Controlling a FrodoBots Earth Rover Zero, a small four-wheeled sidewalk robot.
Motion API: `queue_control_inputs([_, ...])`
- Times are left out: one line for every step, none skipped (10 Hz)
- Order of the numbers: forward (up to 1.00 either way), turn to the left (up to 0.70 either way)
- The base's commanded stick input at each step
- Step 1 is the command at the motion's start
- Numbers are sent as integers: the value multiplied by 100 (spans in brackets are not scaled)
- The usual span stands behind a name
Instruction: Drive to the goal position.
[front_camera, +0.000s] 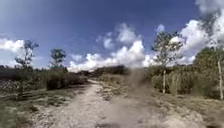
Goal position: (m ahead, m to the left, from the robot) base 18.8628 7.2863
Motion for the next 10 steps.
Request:
queue_control_inputs([60, 0])
queue_control_inputs([60, 0])
queue_control_inputs([60, 0])
queue_control_inputs([60, 8])
queue_control_inputs([60, 15])
queue_control_inputs([60, 15])
queue_control_inputs([60, 15])
queue_control_inputs([60, 10])
queue_control_inputs([60, 0])
queue_control_inputs([60, 0])
